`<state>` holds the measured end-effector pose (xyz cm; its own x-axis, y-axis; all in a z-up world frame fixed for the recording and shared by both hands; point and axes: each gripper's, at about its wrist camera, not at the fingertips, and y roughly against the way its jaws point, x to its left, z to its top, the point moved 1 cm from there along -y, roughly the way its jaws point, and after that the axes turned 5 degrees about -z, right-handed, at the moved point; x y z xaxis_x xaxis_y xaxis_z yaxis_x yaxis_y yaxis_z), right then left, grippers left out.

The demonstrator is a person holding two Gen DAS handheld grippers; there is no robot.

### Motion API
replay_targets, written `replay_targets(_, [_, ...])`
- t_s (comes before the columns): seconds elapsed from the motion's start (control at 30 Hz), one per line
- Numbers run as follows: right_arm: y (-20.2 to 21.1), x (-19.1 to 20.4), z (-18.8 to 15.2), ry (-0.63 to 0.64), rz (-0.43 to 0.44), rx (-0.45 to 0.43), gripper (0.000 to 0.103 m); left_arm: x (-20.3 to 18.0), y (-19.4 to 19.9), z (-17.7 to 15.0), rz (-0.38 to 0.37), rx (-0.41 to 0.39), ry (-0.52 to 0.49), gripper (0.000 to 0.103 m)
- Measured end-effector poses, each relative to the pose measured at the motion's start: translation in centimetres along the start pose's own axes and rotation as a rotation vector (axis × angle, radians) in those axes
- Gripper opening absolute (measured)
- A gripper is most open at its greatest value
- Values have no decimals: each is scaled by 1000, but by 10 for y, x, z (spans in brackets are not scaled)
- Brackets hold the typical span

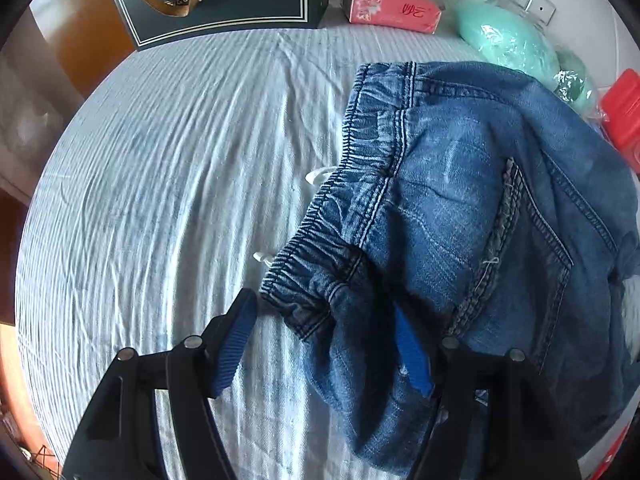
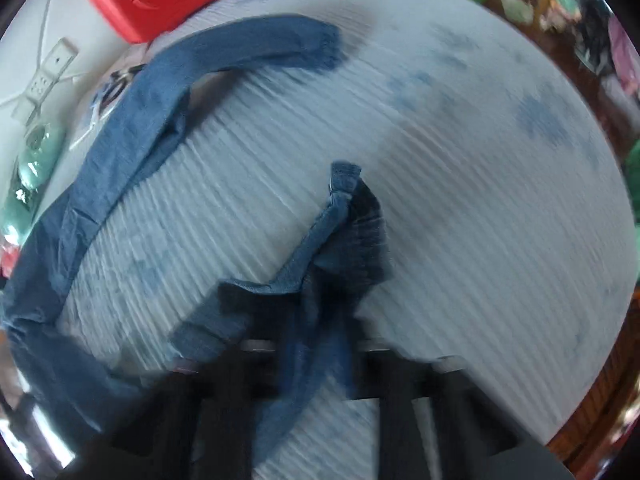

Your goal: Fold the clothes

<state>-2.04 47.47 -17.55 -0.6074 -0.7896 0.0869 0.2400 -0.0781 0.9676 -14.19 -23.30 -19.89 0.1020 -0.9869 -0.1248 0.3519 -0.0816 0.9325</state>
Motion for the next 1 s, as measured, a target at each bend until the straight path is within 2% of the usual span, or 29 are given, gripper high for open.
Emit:
replay_targets(0.07, [17, -3, 1, -6, 2, -40, 4, 2, 18, -5, -5, -34, 14, 67])
replay_targets(0.1, [25, -6, 2, -6, -2, -59, 4, 3, 26, -8, -8, -51, 21, 61])
replay_targets(0.13, [33, -10, 2, -9, -2, -76, 4, 4, 35, -11, -11, -67, 29, 35])
replay_targets(0.27, [90, -27, 9, -34, 54, -183, 3, 8, 70, -21, -21, -135, 57, 32])
replay_targets(0.37, [138, -43, 2, -25, 82, -254, 3, 11, 97, -29, -29, -186, 79, 32])
replay_targets(0.47, [148, -65, -15, -5, 68, -236, 3, 14, 123, -44, -37, -225, 98, 32])
replay_targets(0.57, [117, -85, -30, 5, 43, -134, 3, 11, 128, -85, -11, -175, 114, 32])
replay_targets(0.63, [94, -98, -39, 12, 24, -62, 8, 11, 116, -113, 4, -107, 140, 34])
replay_targets(0.67, [85, -103, -41, 16, 18, -39, 17, 12, 107, -124, 3, -69, 158, 36])
replay_targets(0.7, [77, -106, -42, 20, 16, -24, 25, 12, 101, -135, 4, -30, 177, 41])
replay_targets(0.77, [63, -113, -42, 28, 10, 4, 29, 10, 106, -154, 28, 1, 196, 51])
replay_targets(0.83, [55, -113, -38, 49, 18, 13, 32, 7, 120, -159, 36, -27, 201, 67])
replay_targets(1.0, [53, -94, -18, 86, 74, -19, 49, 3, 155, -132, 31, -118, 202, 69])
